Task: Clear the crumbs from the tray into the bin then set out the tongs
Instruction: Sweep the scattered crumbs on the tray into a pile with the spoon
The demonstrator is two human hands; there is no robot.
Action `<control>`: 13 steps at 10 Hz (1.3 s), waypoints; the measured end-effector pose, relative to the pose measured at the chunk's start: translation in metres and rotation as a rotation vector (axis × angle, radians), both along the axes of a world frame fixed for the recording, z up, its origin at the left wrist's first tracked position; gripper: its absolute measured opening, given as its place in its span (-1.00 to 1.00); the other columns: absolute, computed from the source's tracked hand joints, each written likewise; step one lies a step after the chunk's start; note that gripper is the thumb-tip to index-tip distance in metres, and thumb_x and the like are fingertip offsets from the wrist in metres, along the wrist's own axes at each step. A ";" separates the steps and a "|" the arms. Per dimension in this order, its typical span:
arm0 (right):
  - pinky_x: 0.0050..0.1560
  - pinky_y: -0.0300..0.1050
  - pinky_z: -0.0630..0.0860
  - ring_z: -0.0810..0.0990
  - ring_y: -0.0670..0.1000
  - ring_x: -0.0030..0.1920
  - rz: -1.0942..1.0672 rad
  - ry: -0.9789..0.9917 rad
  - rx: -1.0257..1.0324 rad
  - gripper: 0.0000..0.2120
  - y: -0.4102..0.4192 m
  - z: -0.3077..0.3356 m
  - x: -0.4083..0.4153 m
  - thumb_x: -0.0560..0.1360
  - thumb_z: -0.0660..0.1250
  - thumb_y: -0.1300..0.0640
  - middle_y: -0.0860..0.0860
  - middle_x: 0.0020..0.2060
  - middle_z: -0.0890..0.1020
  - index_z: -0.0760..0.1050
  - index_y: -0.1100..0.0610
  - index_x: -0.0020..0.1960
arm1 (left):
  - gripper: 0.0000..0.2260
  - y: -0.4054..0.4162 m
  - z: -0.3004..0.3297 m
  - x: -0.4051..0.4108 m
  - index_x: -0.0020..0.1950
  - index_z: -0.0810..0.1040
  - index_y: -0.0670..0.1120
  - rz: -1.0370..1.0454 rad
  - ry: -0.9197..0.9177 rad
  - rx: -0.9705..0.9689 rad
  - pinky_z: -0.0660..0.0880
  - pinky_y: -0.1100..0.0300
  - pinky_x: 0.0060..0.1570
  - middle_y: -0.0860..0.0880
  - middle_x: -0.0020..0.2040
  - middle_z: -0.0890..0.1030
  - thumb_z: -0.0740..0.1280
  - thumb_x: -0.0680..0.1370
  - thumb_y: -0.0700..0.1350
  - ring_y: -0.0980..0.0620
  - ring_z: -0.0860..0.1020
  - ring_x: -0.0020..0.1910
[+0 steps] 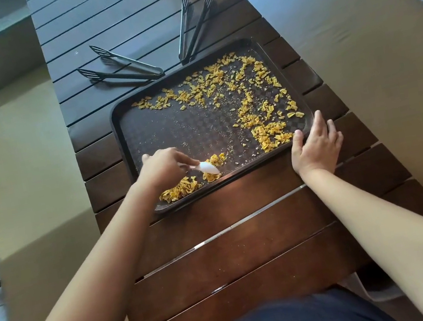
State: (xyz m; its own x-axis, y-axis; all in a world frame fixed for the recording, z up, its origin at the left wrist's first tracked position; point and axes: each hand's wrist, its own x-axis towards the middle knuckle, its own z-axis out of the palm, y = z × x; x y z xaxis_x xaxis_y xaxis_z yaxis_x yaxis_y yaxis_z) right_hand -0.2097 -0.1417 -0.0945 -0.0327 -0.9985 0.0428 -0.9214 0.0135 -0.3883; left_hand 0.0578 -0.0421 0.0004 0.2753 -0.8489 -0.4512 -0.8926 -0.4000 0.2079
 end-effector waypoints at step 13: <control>0.43 0.13 0.00 0.15 0.15 0.46 -0.005 -0.006 0.014 -0.37 -0.001 -0.002 0.000 0.51 -0.06 -0.12 0.15 0.42 0.31 0.08 0.18 0.50 | -0.79 -0.050 -0.010 -0.066 0.04 0.64 0.18 0.122 0.232 -0.036 0.42 -0.08 0.22 0.10 0.03 0.64 0.28 0.56 -0.09 0.05 0.48 -0.22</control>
